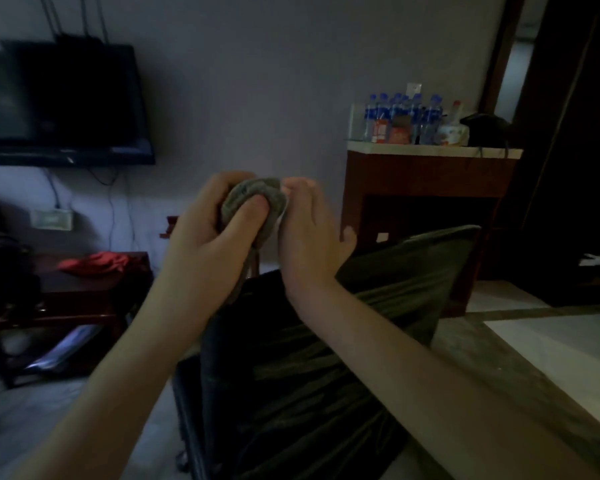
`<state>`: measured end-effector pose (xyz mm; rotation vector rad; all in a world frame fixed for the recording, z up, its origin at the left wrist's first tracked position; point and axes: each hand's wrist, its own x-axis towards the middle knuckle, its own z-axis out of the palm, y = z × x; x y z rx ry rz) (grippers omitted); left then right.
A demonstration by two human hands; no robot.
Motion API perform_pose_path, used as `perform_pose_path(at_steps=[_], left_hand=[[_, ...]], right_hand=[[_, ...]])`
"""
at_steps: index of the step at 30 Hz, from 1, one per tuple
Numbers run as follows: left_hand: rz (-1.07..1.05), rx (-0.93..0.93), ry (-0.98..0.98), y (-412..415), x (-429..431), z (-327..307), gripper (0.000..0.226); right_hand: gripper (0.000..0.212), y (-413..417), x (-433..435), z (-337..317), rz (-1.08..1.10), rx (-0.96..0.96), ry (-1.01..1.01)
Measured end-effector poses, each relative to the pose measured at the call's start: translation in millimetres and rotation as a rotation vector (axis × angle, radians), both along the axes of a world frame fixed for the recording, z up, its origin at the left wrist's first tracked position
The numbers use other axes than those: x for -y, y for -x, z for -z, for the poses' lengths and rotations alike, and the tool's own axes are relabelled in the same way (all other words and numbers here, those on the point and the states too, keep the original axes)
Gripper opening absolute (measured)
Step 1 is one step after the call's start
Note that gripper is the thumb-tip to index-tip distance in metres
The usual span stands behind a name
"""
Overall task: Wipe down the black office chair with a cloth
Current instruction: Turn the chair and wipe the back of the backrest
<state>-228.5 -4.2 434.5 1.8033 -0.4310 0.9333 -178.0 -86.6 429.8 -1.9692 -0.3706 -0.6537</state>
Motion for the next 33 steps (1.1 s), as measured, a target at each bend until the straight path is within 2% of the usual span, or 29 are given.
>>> perform_pose_path(at_steps=[2,4,6,8,9,11,13,16,19,22,26,31,33], left_hand=[[-0.105,0.062,-0.063,10,-6,2,0.016],[-0.238,0.100,-0.057,13,-19,8,0.010],[-0.311,0.097,-0.006,11,-33,14,0.014],[-0.353,0.025,-0.019,2,-45,23,0.012],[-0.420,-0.011,-0.086,-4,-49,29,0.016],[-0.677,0.013,-0.305,-16,-61,44,0.025],[-0.849,0.062,-0.456,-26,-75,51,0.027],[-0.852,-0.041,-0.397,-38,-100,43,0.026],[-0.830,-0.144,-0.354,-50,-129,34,0.025],[-0.769,-0.215,-0.308,-53,-155,31,0.025],[-0.706,-0.298,-0.228,-50,-173,31,0.023],[-0.621,-0.193,-0.354,-39,-135,35,0.022],[-0.575,-0.155,-0.425,-39,-124,34,0.022]], right_hand=[[0.036,3,-23,0,0.002,0.045,-0.078],[0.030,10,-45,-3,-0.140,-0.116,-0.260],[0.030,17,-63,-11,-0.372,-0.363,-0.477],[0.029,21,-68,-17,-0.498,-0.476,-0.527],[0.024,23,-65,-19,-0.541,-0.459,-0.518],[0.013,26,-51,-21,-0.573,-0.251,-0.370],[0.014,33,-28,-21,-0.560,0.035,0.007],[0.029,40,-5,-17,-0.415,0.226,0.600],[0.036,36,9,-12,-0.147,0.320,0.936],[0.034,23,11,-10,-0.057,0.240,1.078],[0.034,10,9,-17,-0.175,0.058,1.192],[0.055,-2,-4,-29,-0.316,-0.033,1.115],[0.055,-3,-11,-30,-0.324,-0.038,1.097]])
